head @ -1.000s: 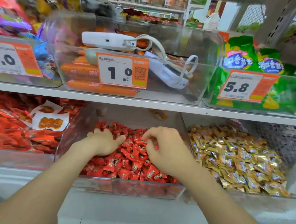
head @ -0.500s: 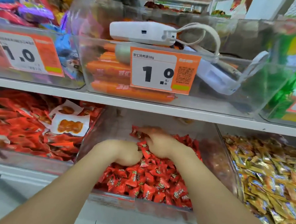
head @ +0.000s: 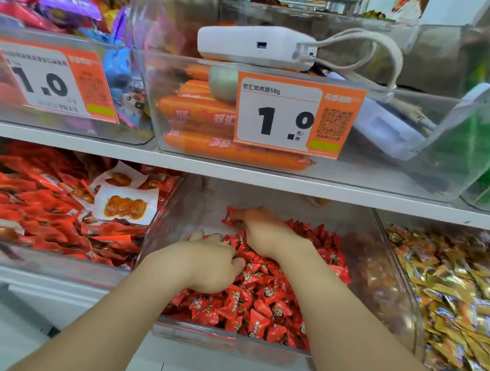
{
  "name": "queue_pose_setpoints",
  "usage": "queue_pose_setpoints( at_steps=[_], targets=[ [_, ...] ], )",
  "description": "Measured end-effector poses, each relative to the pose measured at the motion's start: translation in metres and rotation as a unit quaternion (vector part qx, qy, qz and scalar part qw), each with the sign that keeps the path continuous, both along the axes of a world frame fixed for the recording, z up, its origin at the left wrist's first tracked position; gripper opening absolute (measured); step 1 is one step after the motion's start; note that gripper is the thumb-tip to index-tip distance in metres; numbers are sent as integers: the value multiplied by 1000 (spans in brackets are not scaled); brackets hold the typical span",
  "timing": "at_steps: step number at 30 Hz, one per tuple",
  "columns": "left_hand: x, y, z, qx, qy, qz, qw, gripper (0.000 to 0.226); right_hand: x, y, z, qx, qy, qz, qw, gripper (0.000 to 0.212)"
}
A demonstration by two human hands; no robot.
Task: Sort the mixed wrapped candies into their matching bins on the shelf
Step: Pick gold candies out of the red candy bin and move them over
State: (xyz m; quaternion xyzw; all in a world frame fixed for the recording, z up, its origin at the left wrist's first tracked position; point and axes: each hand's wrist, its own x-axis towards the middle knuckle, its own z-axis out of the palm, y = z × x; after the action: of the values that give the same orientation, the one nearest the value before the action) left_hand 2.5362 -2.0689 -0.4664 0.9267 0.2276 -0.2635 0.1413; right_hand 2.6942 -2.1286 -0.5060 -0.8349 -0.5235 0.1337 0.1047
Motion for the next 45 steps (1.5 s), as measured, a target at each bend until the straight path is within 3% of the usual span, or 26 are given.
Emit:
queue_pose_setpoints(
  at_steps=[3,5,8,10,13,15,19,21,23,28,36,39,42,45],
  targets=[
    [-12,-5,3,-7,2,0,1000,68,7,1,-9,-16,-61,2,998,57],
    [-17,-6,6,-16,2,-4,1000,73,8,0,-8,-30,-125,-10,992,44],
    [-23,-7,12,-32,-3,-11,999,77,7,-3,-3,-50,-149,-28,987,31],
    [-27,-8,14,-54,-12,-19,998,70,7,-9,4,-9,-111,-47,993,28],
    [-30,-9,17,-55,6,-46,997,61,9,-23,28,127,32,-121,984,29],
    [-29,-10,20,-42,18,-55,997,66,7,-32,42,156,51,-148,975,30],
    [-27,-14,21,-1,38,-41,998,80,-12,-46,39,35,67,-6,997,25],
    [-27,-16,19,9,52,-23,998,91,-16,-52,24,-59,40,50,996,39],
    [-26,-18,20,10,65,-12,998,104,-6,-57,22,-85,-18,25,996,45],
    [-22,-18,22,14,91,-8,996,129,7,-69,31,-88,-150,-50,984,36],
    [-8,-3,19,21,77,-37,996,135,5,-100,59,-94,-124,-139,978,29],
    [2,1,12,23,44,-56,997,128,-2,-113,73,-63,-78,-122,987,34],
    [11,7,6,-29,-30,-85,996,118,-18,-120,81,-33,37,-57,997,34],
    [17,13,2,-25,-179,-101,978,99,-40,-112,61,-96,80,31,992,80]
  ],
)
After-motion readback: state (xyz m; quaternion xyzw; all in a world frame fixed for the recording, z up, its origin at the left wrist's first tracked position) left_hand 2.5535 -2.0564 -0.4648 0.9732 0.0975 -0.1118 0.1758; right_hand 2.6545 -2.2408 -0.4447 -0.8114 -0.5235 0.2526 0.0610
